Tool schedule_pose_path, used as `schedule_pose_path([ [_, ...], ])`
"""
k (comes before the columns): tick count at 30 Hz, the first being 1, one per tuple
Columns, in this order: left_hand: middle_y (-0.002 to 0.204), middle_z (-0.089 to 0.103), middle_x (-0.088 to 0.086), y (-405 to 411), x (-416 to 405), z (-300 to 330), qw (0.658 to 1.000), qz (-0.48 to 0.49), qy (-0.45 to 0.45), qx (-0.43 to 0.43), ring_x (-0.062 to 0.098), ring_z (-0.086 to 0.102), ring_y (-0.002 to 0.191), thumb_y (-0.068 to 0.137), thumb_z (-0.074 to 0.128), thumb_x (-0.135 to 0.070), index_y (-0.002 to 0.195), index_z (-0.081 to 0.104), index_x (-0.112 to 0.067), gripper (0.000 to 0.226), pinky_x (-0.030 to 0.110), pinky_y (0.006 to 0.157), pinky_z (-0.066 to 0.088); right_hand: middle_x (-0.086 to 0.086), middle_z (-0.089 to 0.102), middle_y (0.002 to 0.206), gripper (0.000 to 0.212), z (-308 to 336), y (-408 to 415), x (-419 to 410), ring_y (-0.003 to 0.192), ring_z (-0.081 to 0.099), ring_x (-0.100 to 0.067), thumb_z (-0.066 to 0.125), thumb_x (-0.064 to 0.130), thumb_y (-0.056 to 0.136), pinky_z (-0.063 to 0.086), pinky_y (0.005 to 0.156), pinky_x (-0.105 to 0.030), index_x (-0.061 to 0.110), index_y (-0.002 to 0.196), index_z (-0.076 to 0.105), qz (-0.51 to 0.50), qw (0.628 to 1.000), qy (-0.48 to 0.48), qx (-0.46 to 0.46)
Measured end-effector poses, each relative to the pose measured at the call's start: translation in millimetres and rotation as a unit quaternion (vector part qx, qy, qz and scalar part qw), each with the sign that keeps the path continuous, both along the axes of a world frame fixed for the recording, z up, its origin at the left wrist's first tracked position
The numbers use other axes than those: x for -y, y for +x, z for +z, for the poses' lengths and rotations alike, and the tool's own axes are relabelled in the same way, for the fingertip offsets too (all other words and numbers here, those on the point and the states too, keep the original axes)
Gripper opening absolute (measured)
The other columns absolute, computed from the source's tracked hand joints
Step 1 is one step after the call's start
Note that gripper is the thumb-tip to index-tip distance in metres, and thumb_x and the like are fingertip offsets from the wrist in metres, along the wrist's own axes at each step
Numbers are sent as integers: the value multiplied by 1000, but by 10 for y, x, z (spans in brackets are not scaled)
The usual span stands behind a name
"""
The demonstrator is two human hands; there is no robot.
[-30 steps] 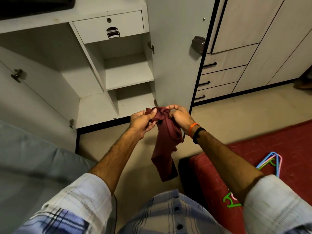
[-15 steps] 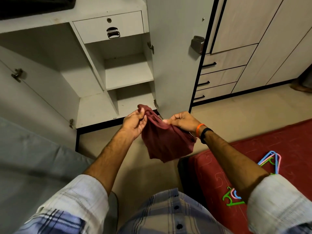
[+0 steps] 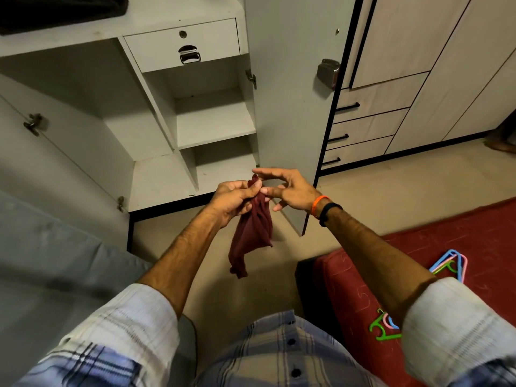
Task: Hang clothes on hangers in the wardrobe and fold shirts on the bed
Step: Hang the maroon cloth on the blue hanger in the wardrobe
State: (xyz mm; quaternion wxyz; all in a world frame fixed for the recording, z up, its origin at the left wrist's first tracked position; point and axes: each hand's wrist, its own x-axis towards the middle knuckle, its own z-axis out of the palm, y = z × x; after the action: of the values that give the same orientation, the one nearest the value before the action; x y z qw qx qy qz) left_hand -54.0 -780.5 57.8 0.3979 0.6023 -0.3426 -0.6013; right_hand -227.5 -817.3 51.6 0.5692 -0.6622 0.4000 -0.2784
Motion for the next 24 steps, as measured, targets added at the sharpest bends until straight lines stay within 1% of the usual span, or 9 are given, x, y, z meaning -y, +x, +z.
schedule_pose_path([
  [2,68,63,0,65,-12,10,999,-34,4,20,11,49,59,66,79,-35,82,71,-15,26,18,51,44,-2,64,119,43,13,6,13,67,67,-3,70,2,87,61,61,-31,17,127,64,3,1000,-15,-20],
  [5,59,56,-2,141,-36,13,995,-89,13,40,10,44,53,69,76,-35,70,74,-17,18,19,52,42,-3,66,85,28,-4,11,33,55,56,-1,82,4,75,54,61,-27,12,100,72,-1,999,-26,-25],
  [8,58,57,-5,173,-71,-15,995,-91,24,10,6,47,54,77,72,-32,73,71,-16,17,16,53,44,-8,69,84,23,-39,27,37,69,63,-10,88,7,66,54,71,-24,14,75,69,-21,997,-71,-9],
  [10,65,62,-6,190,-98,-43,996,-85,30,-25,4,53,59,81,69,-32,86,70,-14,19,14,56,48,-11,72,90,22,-73,47,38,78,68,-15,87,6,68,56,78,-27,13,74,67,-27,996,-85,21],
  [12,68,64,-6,203,-124,-60,995,-88,35,-31,4,55,62,83,67,-33,91,69,-13,21,14,58,51,-14,70,84,21,-98,69,40,74,65,-21,86,8,69,57,75,-33,15,76,67,-26,996,-76,30],
  [16,75,66,-3,220,-139,-114,997,-69,35,-30,8,57,69,72,70,-42,92,70,-14,35,18,63,53,1,64,70,25,-102,52,25,65,55,-13,85,8,70,52,67,-23,13,91,72,-21,999,-41,20],
  [18,80,70,0,239,-125,-146,997,-38,37,-52,11,62,75,75,71,-41,93,70,-13,33,23,71,56,-2,69,74,21,-87,23,-4,66,60,-9,83,10,75,54,69,-22,8,93,73,-7,999,-45,-10],
  [21,79,71,0,233,-83,-152,998,19,34,-43,13,65,77,89,68,-33,88,68,-14,19,30,81,56,-10,73,83,15,-75,-7,-46,76,66,-16,79,17,80,57,80,-28,6,89,74,1,997,-64,-36],
  [24,81,69,1,195,-27,-126,995,90,29,-36,13,65,75,97,61,-24,91,66,-15,12,32,75,57,8,62,60,9,-54,-1,-75,64,61,-6,73,19,87,53,75,-24,12,84,69,1,998,-42,-41],
])
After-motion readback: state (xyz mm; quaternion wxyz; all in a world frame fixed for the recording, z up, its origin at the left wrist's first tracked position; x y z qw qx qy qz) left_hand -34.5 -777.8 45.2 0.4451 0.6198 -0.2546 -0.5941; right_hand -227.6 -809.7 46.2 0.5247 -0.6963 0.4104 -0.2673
